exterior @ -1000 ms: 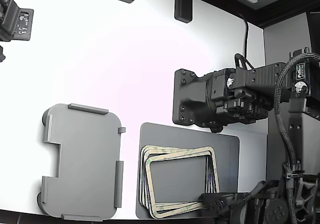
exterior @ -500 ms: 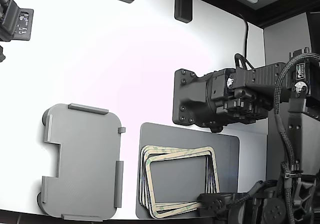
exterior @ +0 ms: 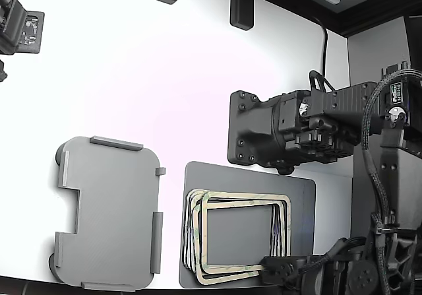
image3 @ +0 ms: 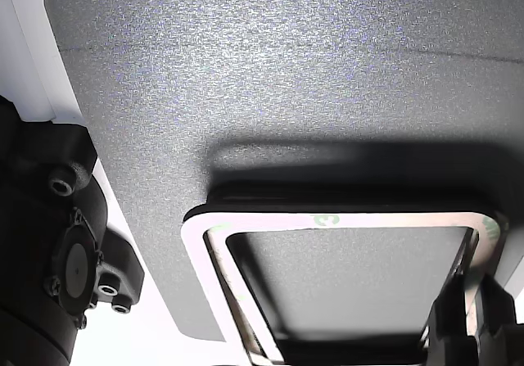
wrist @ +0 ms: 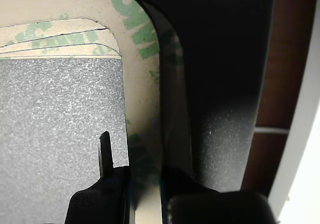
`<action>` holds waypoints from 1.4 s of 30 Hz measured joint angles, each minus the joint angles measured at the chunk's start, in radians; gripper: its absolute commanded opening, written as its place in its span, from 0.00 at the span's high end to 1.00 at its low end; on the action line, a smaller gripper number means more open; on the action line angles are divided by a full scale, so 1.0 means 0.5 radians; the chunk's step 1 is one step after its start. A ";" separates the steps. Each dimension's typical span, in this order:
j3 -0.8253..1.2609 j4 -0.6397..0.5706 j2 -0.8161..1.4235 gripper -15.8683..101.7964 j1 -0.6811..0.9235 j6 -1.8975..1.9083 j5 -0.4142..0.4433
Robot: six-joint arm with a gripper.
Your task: Grab top frame and put it into gray box.
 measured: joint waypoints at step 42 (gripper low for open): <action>-0.715 0.451 0.193 0.97 -0.890 4.513 1.126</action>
